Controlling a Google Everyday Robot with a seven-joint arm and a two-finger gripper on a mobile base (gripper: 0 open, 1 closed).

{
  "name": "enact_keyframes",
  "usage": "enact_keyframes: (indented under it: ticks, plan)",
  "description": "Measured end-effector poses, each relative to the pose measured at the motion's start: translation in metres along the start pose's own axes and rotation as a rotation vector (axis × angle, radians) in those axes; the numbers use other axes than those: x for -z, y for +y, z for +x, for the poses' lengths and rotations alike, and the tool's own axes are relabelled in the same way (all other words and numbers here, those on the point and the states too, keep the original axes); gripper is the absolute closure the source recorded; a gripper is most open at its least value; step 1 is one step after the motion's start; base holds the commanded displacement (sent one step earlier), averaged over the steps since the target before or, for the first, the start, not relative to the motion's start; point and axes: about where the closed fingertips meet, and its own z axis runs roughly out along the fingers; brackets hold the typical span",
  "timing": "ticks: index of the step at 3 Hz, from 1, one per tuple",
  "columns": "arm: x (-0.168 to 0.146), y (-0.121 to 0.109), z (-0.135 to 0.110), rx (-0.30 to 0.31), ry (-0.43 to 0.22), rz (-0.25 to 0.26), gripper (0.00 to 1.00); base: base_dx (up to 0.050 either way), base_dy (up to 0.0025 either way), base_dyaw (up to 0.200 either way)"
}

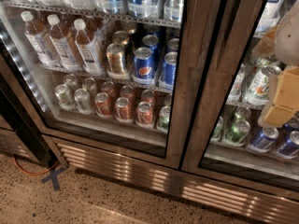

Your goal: Open right fridge door

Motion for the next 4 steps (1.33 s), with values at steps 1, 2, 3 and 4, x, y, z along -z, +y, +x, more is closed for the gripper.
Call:
enact_keyframes:
  ticks: [1,2,3,4]
  plan:
    - [0.001,0.006,-0.001,0.000,0.000,0.000,0.00,-0.050,-0.00001,0.000]
    - [0.001,0.006,-0.001,0.000,0.000,0.000,0.00,0.000,0.00000,0.000]
    - [-0.001,-0.002,-0.006,-0.014,-0.099,-0.018,0.00,0.000,0.00000,0.000]
    - [0.016,-0.021,-0.025,0.012,-0.303,-0.003,0.00,0.000,0.00000,0.000]
